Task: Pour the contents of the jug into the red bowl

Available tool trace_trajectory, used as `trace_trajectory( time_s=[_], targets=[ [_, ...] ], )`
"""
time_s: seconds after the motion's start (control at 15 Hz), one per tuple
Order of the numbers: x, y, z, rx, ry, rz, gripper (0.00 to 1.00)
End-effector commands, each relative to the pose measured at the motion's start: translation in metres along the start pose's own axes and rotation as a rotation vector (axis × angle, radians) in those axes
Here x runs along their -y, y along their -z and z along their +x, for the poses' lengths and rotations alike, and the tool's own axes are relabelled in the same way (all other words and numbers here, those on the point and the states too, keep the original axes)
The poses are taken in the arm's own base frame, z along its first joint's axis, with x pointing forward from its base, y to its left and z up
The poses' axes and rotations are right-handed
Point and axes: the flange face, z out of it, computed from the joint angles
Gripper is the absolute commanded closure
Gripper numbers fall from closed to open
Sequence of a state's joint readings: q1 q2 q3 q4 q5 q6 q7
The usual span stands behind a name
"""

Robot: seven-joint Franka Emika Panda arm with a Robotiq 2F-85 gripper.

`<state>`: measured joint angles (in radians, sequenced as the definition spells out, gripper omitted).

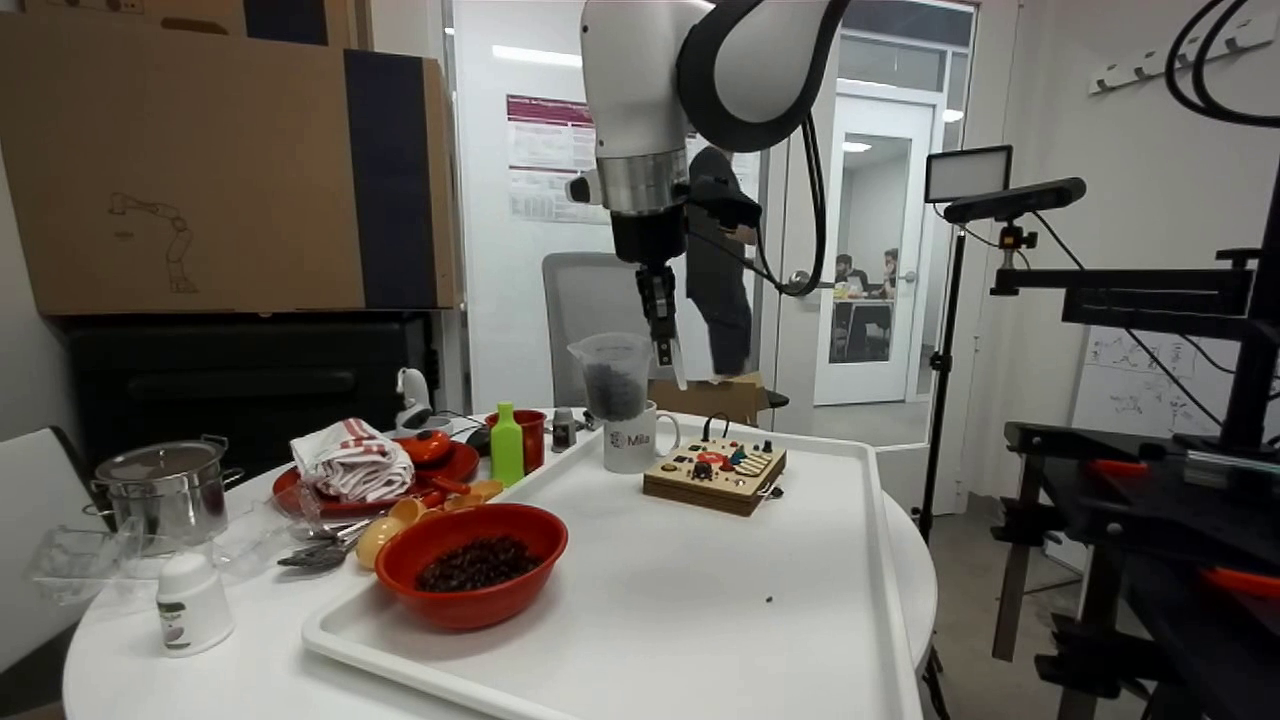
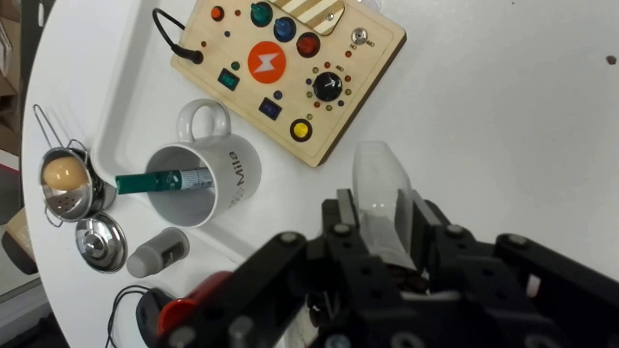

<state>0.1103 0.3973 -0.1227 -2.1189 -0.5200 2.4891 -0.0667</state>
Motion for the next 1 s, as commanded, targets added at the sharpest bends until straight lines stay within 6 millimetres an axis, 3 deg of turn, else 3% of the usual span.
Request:
trace_trajectory(
  time_s=[0.0,0.27,0.4,0.93],
  targets=[
    [-0.001,0.001,0.000,0.020,0.041,-0.018,0.93],
    [0.006,0.013,0.005,0.152,0.239,-0.115,0.93],
    [0.024,0.020,0.014,0.194,0.321,-0.153,0.93],
    [0.128,0.058,0.063,0.262,0.668,-0.342,0.93]
  ],
)
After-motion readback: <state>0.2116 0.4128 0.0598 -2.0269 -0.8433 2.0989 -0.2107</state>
